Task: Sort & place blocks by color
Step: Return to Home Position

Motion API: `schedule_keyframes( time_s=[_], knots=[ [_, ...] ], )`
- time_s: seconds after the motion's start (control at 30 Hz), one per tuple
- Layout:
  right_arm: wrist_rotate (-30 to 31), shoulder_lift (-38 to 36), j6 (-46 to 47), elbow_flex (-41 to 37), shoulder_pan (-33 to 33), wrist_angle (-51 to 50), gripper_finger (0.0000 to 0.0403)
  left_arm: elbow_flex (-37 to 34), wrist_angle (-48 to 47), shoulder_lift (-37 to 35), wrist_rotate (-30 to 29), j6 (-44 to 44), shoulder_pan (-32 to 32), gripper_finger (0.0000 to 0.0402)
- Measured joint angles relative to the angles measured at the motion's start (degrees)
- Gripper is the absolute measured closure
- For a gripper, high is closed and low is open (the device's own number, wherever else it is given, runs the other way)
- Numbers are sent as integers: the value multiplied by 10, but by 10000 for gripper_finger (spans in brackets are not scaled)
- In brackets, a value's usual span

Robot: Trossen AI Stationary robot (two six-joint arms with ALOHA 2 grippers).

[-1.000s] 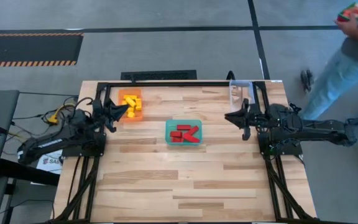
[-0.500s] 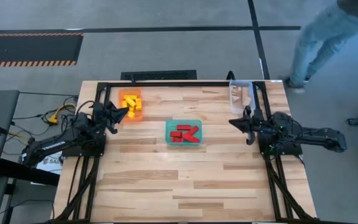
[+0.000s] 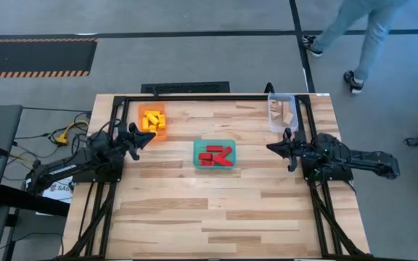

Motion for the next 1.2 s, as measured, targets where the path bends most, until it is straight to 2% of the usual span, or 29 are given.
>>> schedule_keyframes(
  time_s=[0.2,0.43,0.6,0.77,0.93,1.2],
  knots=[
    [36,0,-42,0,10,-21,399,1,-10,0,13,1,0,401],
    [33,9,-154,0,14,-25,395,1,-21,3,31,4,0,401],
    [35,15,-169,0,13,-26,375,1,-15,4,67,123,0,401],
    [35,15,-169,0,13,-26,363,1,-15,4,69,232,0,401],
    [35,15,-169,0,13,-27,360,1,-17,7,51,303,0,401],
    [36,15,-169,0,13,-27,359,1,-23,7,-5,287,0,401]
  ],
)
